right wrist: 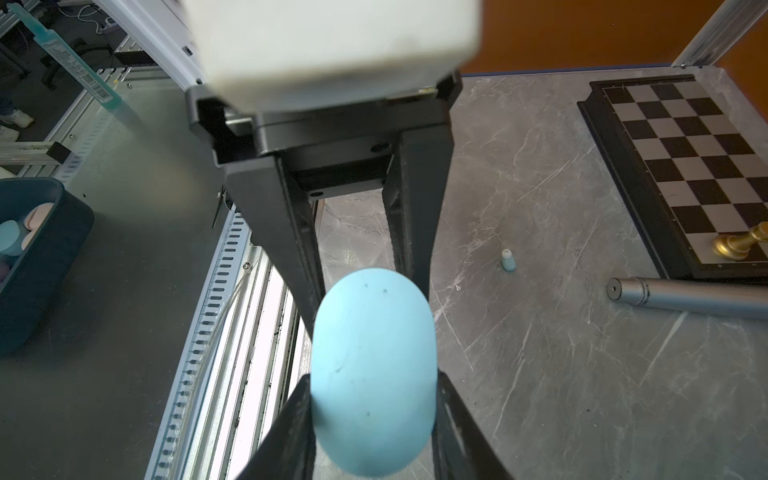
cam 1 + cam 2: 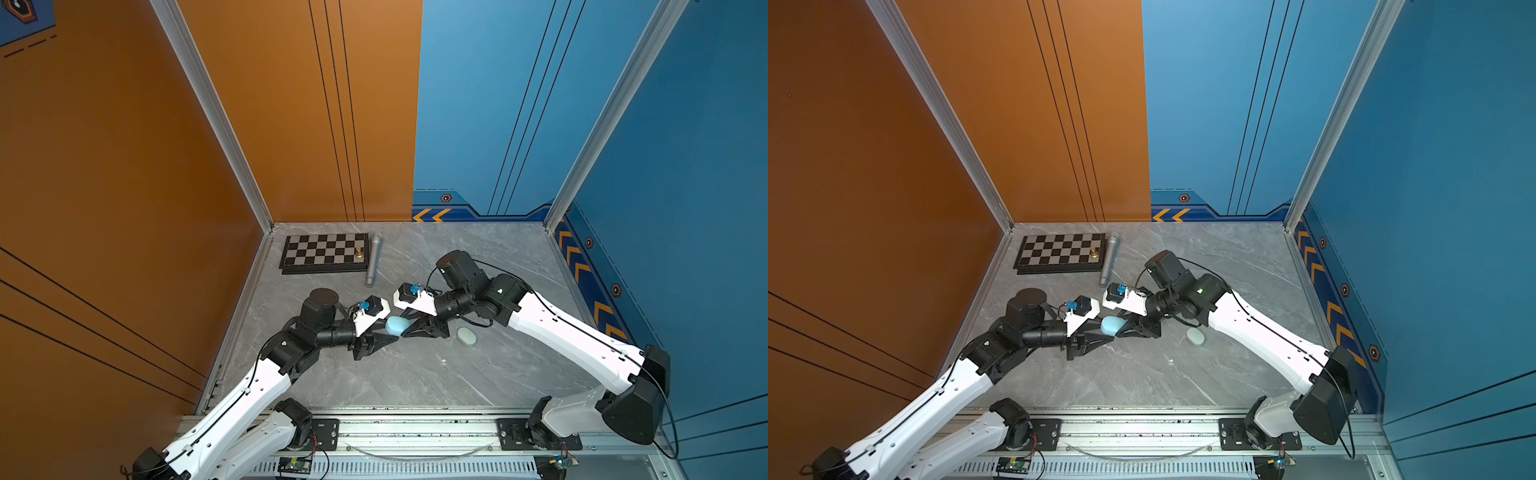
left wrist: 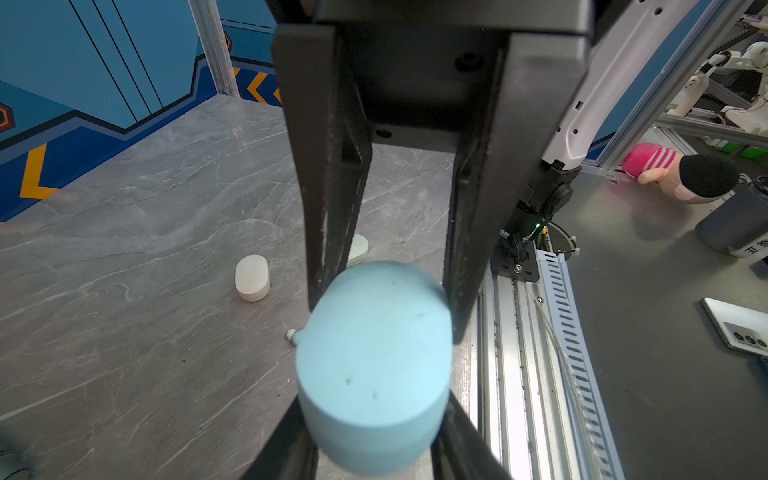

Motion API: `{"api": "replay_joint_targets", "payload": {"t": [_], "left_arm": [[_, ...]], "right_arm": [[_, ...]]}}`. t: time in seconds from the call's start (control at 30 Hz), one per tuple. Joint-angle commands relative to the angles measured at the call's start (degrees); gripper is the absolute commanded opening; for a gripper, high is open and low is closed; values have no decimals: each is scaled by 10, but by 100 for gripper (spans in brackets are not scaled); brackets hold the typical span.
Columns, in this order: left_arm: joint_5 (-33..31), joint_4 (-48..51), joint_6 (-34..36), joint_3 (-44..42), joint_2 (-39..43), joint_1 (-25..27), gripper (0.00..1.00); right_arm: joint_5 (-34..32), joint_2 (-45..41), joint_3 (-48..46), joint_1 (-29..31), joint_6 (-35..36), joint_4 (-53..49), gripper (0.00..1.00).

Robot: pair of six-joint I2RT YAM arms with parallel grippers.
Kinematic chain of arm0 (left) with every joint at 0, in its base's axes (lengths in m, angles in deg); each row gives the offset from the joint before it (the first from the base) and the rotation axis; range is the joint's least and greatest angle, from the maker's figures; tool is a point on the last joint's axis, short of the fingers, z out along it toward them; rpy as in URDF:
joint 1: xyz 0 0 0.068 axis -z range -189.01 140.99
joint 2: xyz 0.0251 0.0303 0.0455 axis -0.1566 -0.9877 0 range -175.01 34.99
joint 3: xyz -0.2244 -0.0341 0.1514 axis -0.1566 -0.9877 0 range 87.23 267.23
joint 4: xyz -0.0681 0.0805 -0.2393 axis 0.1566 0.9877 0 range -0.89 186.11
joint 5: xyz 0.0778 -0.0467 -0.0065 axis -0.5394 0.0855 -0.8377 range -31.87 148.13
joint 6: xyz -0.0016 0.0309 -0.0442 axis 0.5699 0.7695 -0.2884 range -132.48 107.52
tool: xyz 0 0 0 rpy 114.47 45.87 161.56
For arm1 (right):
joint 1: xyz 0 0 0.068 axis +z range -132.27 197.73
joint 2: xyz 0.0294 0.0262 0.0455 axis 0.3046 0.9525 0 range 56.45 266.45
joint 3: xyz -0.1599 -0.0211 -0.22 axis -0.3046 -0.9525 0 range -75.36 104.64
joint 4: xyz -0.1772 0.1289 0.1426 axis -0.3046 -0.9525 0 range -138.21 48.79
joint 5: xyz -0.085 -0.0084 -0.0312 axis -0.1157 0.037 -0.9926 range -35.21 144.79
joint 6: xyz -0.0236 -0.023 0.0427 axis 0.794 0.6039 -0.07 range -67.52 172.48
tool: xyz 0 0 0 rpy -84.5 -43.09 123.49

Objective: Insert the wireless bluetooth earbuds into the charging case
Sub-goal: 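Pull the grippers apart to swing the case lid open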

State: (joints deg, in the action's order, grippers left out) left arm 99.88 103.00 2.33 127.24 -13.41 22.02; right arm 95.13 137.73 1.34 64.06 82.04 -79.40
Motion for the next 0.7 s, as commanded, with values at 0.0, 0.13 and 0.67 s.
{"api": "replay_joint_targets", "payload": {"t": [0.0,0.13,0.67], "left_arm": [[2,-26,-7,23,3,8,49],[9,-26,-6,29,-2,8,51],[13,-47,-5,39,-19,14,0]], "right_arm": [[6,-2,8,4,-12,-3,14],[9,2,10,3,-11,-3,14],[9,2,5,-8,-36,4,42]]}}
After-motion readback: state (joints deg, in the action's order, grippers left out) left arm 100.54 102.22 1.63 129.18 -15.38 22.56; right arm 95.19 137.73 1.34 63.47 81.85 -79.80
